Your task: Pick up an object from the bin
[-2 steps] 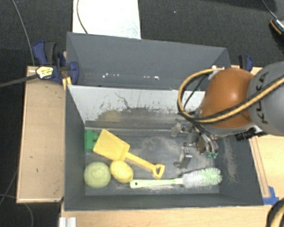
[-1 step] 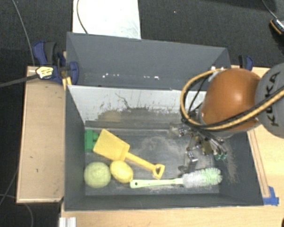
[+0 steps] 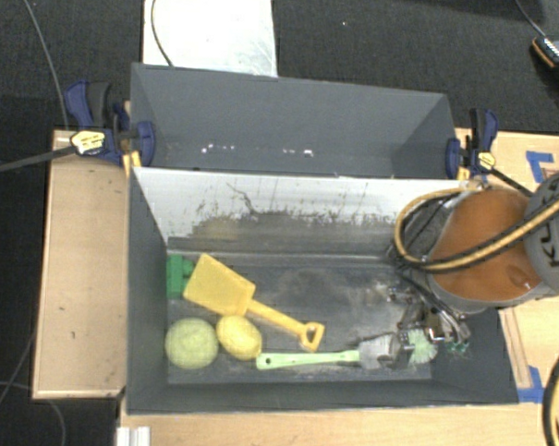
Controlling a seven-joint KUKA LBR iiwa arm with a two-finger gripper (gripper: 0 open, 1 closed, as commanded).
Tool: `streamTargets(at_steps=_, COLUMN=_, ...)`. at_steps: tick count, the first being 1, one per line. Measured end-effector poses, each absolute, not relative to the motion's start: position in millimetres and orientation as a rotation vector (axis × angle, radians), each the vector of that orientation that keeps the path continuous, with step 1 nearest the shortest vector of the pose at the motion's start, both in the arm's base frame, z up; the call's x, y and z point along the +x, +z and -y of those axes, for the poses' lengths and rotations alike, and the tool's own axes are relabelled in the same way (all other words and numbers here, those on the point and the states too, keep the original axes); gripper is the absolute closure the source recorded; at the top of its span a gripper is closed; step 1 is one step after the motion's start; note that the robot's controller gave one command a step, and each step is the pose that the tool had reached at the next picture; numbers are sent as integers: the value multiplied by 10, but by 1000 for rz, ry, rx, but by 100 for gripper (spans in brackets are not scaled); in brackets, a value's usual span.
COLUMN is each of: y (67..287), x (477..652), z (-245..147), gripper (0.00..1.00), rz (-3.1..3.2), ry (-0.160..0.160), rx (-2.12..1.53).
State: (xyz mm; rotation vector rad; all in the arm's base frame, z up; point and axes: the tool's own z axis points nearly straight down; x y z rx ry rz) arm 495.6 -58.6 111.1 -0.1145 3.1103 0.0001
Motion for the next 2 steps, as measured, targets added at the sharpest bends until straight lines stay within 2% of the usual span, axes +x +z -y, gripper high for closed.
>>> streamTargets(at_steps=1, y=926, x=4922, z=784, gripper=0, rz=-3113, ry=0, rx=-158)
streamTargets(at_steps=2, y=708, x=4822, z=600, gripper=100, rz=-3110, ry=0, rx=-187)
